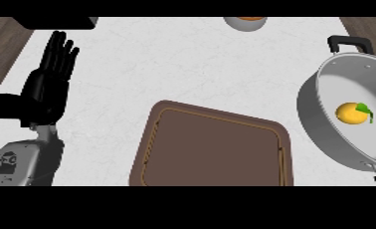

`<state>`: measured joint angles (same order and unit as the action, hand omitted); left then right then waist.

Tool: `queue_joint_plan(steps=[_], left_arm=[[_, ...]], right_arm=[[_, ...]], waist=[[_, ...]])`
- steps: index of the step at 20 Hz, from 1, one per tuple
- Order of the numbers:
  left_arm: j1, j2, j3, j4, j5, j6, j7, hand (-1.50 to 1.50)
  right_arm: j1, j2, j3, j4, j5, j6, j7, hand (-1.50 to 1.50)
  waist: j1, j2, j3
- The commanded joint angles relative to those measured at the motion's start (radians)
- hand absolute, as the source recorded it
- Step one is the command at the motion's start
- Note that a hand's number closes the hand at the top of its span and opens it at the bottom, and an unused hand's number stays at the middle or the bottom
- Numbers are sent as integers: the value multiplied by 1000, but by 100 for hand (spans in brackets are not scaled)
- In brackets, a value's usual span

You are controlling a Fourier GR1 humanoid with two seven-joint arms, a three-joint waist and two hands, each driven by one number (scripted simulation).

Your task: Pick the lemon from the tray and place it in the pot

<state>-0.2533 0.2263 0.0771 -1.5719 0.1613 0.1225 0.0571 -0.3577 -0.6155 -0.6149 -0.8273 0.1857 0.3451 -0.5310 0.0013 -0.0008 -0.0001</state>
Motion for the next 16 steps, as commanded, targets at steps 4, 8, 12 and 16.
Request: queue_joint_plan(steps=[4,8,12,16], left_arm=[[-54,13,17,18,-7,0,40,0],[-15,-27,-15,-19,-17,13,27,0],[-51,-13,5,44,-3,-24,-5,0],[30,-12,20,8,15,-36,-21,0]], right_arm=[[-37,-135,-107,236,-105,91,-110,-150],[-66,-259,-141,437,-108,156,-200,-150],[-48,-316,-151,511,-115,181,-253,-150],[-5,-381,-176,547,-139,233,-269,-150]], waist=[[6,4,2],[22,9,4],[15,11,5],[19,10,6]])
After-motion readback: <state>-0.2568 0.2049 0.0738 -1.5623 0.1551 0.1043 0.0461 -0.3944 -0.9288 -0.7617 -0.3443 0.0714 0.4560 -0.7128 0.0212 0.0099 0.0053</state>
